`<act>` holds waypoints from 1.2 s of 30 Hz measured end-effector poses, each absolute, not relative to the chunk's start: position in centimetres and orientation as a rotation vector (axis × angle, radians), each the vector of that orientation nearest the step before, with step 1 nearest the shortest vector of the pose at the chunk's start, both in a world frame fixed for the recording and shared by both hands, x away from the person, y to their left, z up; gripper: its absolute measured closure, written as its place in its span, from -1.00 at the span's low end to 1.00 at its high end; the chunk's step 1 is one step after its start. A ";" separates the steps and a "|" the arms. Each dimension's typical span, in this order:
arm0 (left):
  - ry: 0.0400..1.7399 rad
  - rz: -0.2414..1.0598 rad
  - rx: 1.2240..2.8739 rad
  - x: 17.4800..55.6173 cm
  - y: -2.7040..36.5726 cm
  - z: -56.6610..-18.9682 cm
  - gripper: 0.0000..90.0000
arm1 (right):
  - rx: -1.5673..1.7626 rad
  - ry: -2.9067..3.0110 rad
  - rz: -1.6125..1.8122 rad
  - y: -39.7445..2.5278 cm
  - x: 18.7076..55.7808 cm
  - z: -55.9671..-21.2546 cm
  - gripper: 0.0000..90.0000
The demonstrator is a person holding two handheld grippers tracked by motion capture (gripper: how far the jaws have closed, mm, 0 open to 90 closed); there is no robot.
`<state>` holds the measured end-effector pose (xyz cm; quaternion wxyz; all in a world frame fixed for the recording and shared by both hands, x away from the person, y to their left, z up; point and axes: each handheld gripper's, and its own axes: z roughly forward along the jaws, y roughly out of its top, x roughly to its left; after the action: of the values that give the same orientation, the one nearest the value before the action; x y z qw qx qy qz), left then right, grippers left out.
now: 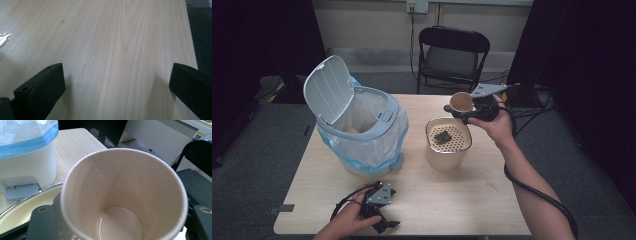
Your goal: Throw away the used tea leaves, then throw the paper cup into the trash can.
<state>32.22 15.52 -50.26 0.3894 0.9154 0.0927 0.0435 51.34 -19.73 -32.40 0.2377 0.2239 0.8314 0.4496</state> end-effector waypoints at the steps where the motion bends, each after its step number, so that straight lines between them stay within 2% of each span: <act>1: 0.236 0.112 2.323 32.2 15.5 -50.3 -1.00 | 0.616 2.278 1.236 -19.7 51.3 -32.4 -0.39; 36: 0.233 0.104 2.329 32.2 15.5 -50.2 -1.00 | 0.649 2.372 1.318 -16.9 51.4 -29.0 -0.40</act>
<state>32.23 15.52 -50.22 0.3890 0.9158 0.0916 0.0410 51.41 -16.94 -29.02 0.1749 0.2290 0.8370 0.4652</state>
